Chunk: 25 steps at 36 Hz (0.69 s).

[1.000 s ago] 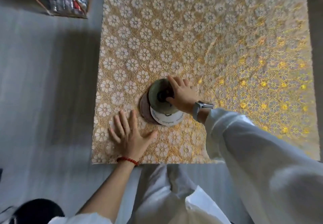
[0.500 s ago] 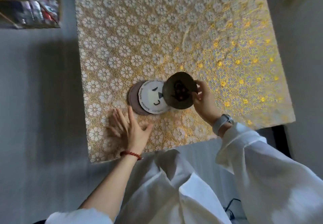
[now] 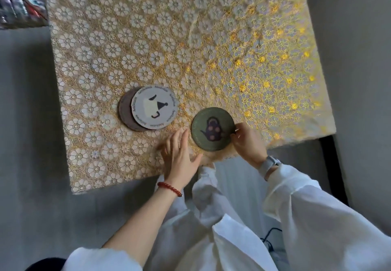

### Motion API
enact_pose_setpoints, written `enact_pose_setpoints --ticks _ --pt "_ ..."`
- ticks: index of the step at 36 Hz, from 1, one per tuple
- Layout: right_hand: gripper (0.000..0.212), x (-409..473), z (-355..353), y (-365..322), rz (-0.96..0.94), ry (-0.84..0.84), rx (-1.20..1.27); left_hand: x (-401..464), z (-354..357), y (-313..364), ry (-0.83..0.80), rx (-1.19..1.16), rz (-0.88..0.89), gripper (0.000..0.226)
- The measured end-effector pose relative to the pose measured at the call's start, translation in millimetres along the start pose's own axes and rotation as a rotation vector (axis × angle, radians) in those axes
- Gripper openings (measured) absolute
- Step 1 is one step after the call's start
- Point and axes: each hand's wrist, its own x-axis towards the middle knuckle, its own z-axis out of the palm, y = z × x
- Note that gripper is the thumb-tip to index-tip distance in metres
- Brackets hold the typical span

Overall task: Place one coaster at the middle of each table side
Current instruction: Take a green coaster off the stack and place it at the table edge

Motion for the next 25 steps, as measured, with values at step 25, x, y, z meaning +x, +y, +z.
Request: enact_pose_setpoints --ticks 25 --pt "0.041 6.8 -2.6 8.2 -0.236 -0.101 0.133 8.0 23.0 11.5 0.055 0.2 -0.12 0.09"
